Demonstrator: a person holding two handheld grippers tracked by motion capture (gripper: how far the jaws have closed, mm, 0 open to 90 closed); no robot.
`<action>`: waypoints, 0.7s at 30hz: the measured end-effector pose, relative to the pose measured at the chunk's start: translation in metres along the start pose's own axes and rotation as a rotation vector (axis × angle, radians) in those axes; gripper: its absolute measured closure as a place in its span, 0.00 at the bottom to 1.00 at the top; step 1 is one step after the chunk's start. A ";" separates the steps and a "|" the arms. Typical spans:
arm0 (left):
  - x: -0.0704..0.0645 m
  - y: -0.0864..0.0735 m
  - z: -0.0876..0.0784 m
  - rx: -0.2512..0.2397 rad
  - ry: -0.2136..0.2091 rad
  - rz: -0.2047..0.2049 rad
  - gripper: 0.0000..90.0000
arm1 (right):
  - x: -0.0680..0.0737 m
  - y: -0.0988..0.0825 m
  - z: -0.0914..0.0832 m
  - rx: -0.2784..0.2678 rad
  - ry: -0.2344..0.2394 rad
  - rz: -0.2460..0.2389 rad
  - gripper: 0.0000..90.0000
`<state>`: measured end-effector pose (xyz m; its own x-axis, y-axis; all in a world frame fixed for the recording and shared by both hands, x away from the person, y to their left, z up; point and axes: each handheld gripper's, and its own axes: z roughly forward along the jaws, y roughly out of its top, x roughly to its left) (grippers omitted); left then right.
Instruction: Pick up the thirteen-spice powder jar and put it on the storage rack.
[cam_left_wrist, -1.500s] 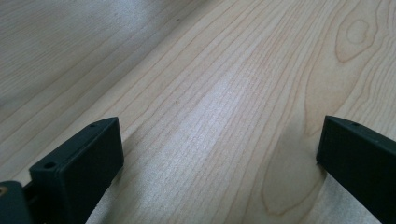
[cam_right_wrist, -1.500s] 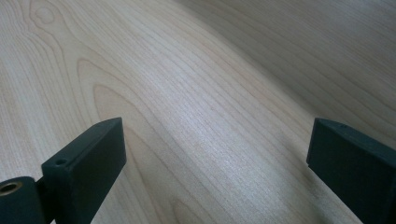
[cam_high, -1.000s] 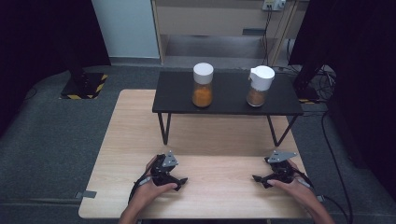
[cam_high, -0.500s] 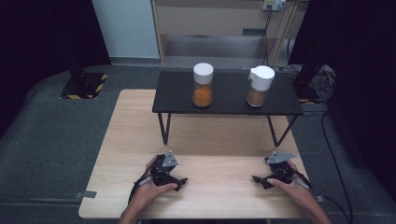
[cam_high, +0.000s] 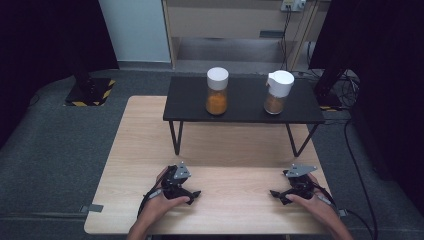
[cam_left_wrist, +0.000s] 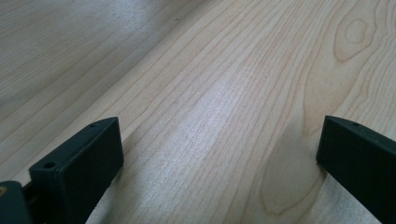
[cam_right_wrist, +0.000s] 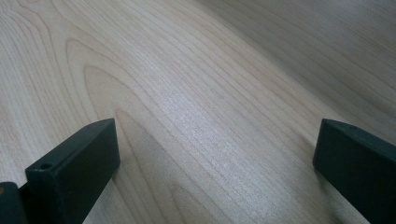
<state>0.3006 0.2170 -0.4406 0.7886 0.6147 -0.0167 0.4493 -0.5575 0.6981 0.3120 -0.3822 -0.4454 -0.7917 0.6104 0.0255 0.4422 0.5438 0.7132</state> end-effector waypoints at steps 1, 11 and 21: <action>0.000 0.000 0.000 0.000 0.000 0.000 0.00 | 0.000 0.000 0.000 0.000 0.002 -0.004 0.01; 0.001 0.000 0.000 0.000 -0.004 0.003 0.00 | 0.000 0.000 0.000 0.000 0.016 -0.016 0.01; 0.001 0.001 0.001 0.000 -0.004 0.005 0.00 | 0.001 0.000 0.000 0.000 0.015 -0.014 0.01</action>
<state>0.3029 0.2162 -0.4407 0.7925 0.6097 -0.0162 0.4455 -0.5605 0.6981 0.3113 -0.3818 -0.4454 -0.8041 0.5939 0.0259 0.4311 0.5524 0.7134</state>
